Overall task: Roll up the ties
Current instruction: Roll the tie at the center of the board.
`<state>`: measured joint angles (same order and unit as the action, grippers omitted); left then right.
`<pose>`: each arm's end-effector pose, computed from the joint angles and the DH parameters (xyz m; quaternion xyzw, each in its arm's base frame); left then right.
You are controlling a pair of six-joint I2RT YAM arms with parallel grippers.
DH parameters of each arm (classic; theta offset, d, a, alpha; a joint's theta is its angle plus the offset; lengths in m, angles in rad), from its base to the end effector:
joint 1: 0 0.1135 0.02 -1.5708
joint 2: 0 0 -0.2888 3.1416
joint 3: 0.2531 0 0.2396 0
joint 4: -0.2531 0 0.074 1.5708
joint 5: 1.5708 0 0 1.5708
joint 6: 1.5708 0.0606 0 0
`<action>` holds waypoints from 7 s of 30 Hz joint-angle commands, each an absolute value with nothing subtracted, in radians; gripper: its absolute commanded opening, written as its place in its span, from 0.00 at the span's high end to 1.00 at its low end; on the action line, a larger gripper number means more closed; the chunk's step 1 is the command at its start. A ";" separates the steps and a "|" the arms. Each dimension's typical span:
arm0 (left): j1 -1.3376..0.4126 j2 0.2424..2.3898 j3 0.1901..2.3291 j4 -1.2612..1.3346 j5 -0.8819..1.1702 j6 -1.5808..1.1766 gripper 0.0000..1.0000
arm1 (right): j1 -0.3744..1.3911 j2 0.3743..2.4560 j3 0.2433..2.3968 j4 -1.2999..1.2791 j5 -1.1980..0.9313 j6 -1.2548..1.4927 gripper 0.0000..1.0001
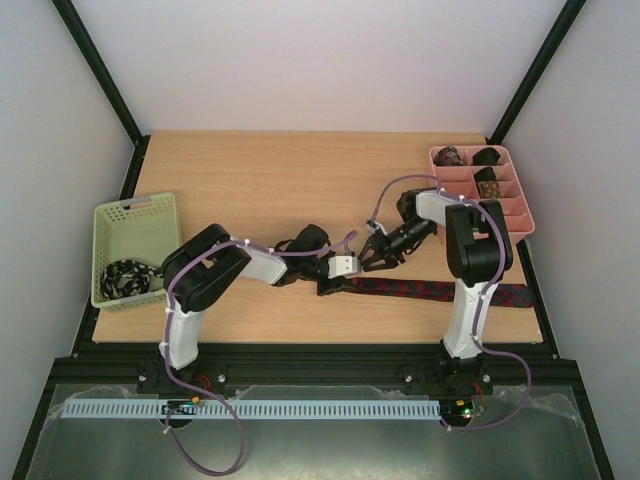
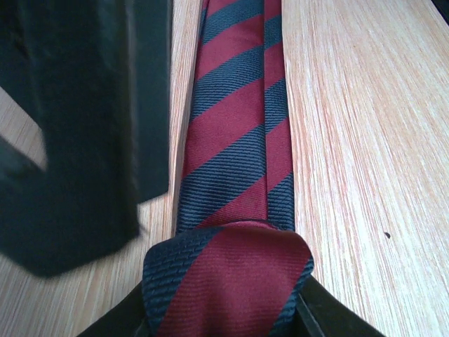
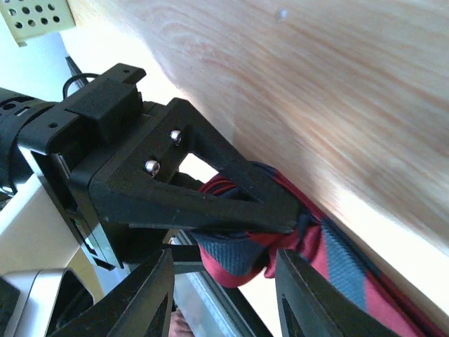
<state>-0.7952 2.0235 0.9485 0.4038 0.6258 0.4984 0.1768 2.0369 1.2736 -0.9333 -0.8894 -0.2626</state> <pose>0.2588 -0.3146 0.1211 0.6231 0.6031 -0.3353 0.3681 0.3311 0.1070 0.1432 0.1700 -0.8852 -0.4314 0.0383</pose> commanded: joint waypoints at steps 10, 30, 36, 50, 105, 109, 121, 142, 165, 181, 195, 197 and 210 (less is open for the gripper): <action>-0.782 2.099 0.931 0.164 0.507 0.497 0.70 | 0.249 2.023 1.192 -0.904 -0.829 -0.204 0.72; -0.704 1.750 0.927 0.272 0.598 0.392 0.01 | 0.169 2.081 1.104 -0.835 -0.588 -0.239 0.99; -0.598 1.603 0.833 0.441 0.489 0.093 0.01 | 0.180 2.121 1.131 -0.818 -0.592 -0.260 0.99; -0.488 1.517 0.614 0.460 0.637 0.120 0.01 | 0.381 2.304 1.411 -0.938 -0.825 -0.385 0.99; -0.784 2.001 0.649 0.631 0.513 0.435 0.75 | 0.276 2.202 1.319 -0.946 -0.871 -0.374 0.84; -0.794 2.007 0.667 0.626 0.511 0.420 0.75 | 0.283 2.211 1.325 -0.968 -0.888 -0.384 0.85; -0.802 2.014 0.680 0.612 0.509 0.413 0.75 | 0.316 2.209 1.362 -0.990 -0.954 -0.367 0.74; -0.776 1.968 0.674 0.644 0.554 0.386 0.44 | 0.298 2.241 1.298 -0.882 -0.742 -0.299 0.99; -0.798 1.978 0.722 0.620 0.487 0.352 0.73 | 0.290 2.196 1.306 -0.843 -0.705 -0.272 0.95; -0.815 1.966 0.756 0.352 0.340 0.439 0.76 | 0.298 2.118 1.364 -1.070 -0.905 -0.266 0.59; -0.813 1.960 0.749 0.347 0.367 0.452 0.74 | 0.292 2.179 1.285 -0.902 -0.721 -0.178 0.99; -0.812 1.958 0.751 0.356 0.375 0.460 0.70 | 0.288 2.189 1.277 -0.905 -0.716 -0.193 0.99; -0.774 1.936 0.755 0.602 0.607 0.356 0.26 | 0.239 2.211 1.225 -0.829 -0.643 -0.211 0.98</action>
<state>-0.7788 1.9202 0.7677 0.5377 0.5060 0.3981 0.2413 2.1452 1.2549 -0.9146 -0.8352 -0.2310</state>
